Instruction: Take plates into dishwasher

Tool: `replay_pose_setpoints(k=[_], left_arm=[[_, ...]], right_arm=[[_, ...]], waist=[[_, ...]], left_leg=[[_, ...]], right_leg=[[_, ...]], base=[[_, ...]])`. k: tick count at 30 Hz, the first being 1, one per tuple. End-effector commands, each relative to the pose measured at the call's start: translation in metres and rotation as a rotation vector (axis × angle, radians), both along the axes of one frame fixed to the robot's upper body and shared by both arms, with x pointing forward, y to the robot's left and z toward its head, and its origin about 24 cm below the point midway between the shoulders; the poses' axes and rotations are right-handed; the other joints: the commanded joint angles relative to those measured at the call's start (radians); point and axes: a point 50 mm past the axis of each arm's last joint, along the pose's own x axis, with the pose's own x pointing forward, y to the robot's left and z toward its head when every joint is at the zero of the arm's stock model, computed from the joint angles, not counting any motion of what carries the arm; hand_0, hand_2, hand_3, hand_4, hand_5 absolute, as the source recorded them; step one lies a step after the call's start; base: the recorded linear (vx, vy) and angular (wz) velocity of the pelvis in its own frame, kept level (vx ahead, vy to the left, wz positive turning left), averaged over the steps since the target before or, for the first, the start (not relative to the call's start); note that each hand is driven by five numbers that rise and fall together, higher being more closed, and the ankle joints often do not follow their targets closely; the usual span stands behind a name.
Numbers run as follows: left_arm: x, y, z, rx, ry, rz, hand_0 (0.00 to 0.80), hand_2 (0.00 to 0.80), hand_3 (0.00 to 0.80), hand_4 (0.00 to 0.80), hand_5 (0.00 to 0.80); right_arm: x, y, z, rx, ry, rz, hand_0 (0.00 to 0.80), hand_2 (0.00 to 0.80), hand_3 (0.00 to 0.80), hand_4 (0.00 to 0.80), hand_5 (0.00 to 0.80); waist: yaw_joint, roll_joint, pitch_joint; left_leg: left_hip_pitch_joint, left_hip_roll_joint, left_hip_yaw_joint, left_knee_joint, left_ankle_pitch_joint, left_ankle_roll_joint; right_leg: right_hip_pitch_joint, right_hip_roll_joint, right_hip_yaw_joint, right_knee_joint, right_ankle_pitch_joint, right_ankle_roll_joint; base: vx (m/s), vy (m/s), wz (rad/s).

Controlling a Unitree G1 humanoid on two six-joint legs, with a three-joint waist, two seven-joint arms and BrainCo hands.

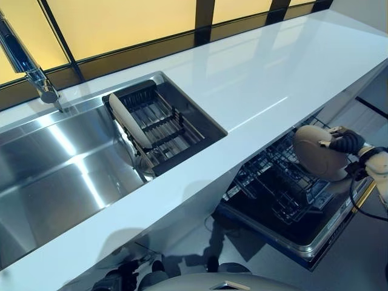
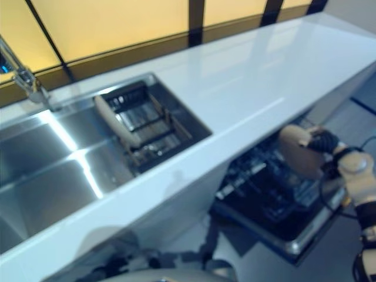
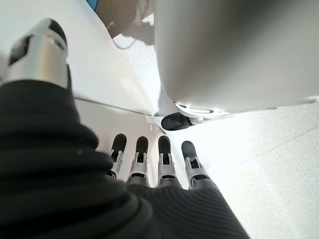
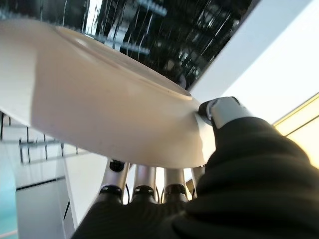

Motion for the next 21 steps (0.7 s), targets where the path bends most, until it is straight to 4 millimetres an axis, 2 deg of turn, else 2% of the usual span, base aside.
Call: replay_pose_setpoints(k=[1, 8, 15, 21], left_arm=[[0.018, 0.012, 0.006, 0.036, -0.046, -0.006, 0.000, 0.000, 0.000, 0.000, 0.000], [0.023, 0.011, 0.007, 0.035, -0.058, -0.008, 0.000, 0.000, 0.000, 0.000, 0.000], [0.024, 0.009, 0.007, 0.014, -0.078, -0.017, 0.000, 0.000, 0.000, 0.000, 0.000], [0.033, 0.006, 0.009, -0.022, -0.136, 0.066, 0.000, 0.000, 0.000, 0.000, 0.000]], right_arm=[[0.013, 0.017, 0.005, -0.005, -0.057, 0.075, 0.800, 0.800, 0.800, 0.800, 0.800], [0.018, 0.033, -0.019, 0.044, -0.002, 0.076, 0.800, 0.800, 0.800, 0.800, 0.800], [0.018, 0.037, -0.041, 0.057, 0.053, 0.050, 0.800, 0.800, 0.800, 0.800, 0.800], [0.016, 0.037, -0.058, 0.061, 0.106, 0.009, 0.800, 0.800, 0.800, 0.800, 0.800]], waist=[[0.044, -0.051, -0.003], [0.062, -0.042, 0.004], [0.082, -0.033, 0.007], [0.101, -0.024, 0.011]], left_leg=[[0.065, -0.011, -0.012, -0.001, -0.080, 0.029], [0.062, -0.012, -0.022, 0.000, -0.078, 0.029], [0.059, -0.013, -0.036, 0.000, -0.076, 0.028], [0.058, -0.013, -0.051, 0.000, -0.075, 0.027]], right_leg=[[-0.033, -0.052, 0.007, 0.016, 0.067, 0.074], [-0.027, -0.059, -0.007, 0.017, 0.062, 0.072], [-0.023, -0.062, -0.019, 0.017, 0.059, 0.071], [-0.017, -0.064, -0.033, 0.016, 0.056, 0.069]], base=[[0.000, 0.000, 0.00], [0.000, 0.000, 0.00], [0.000, 0.000, 0.00], [0.006, -0.016, 0.12]])
